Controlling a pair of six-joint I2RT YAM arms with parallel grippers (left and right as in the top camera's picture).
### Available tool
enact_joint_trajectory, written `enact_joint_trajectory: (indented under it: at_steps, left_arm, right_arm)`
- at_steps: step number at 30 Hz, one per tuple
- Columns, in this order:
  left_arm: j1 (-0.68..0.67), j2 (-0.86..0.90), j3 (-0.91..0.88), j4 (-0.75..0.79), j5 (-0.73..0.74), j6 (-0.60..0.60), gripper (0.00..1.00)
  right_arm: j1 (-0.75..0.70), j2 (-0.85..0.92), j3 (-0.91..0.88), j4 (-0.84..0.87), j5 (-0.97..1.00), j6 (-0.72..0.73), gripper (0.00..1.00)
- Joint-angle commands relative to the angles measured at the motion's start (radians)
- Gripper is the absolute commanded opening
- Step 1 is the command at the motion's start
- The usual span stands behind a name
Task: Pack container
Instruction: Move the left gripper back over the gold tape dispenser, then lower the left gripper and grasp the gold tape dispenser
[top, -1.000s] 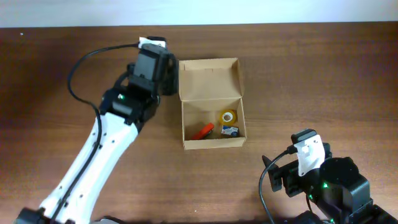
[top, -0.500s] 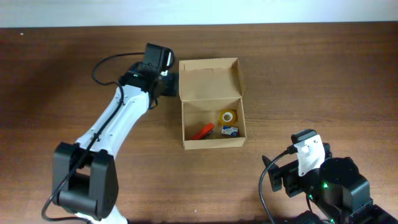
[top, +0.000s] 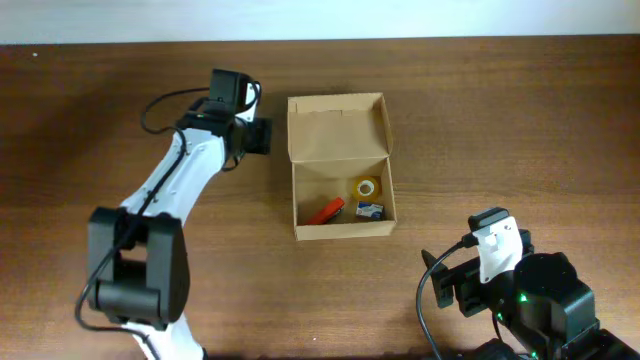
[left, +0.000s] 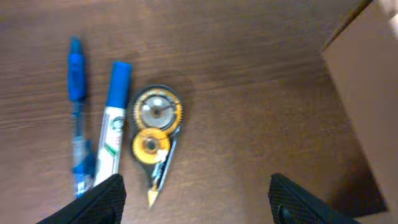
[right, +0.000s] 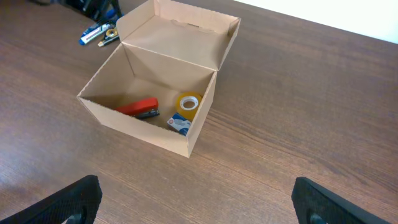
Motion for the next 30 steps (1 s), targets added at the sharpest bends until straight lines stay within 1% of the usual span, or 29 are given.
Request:
enact_joint_trajectory:
  at_steps: [1, 6, 12, 21, 30]
  left_arm:
    - [0.017, 0.043, -0.007, 0.021, 0.025, 0.024, 0.73]
    - [0.021, 0.08, -0.007, 0.043, 0.034, 0.025, 0.73]
    - [0.03, 0.12, -0.007, 0.116, 0.035, 0.024, 0.73]
    - [0.067, 0.139, -0.007, 0.132, 0.036, 0.024, 0.73]
    - [0.071, 0.154, -0.007, 0.148, 0.077, 0.024, 0.73]
  right_arm:
    - [0.008, -0.007, 0.001, 0.003, 0.005, 0.003, 0.99]
    - [0.008, -0.007, 0.001, 0.003, 0.005, 0.003, 0.99]
    - [0.008, -0.007, 0.001, 0.003, 0.005, 0.003, 0.99]
    - [0.008, -0.007, 0.001, 0.003, 0.005, 0.003, 0.99]
    - [0.008, -0.007, 0.001, 0.003, 0.005, 0.003, 0.99]
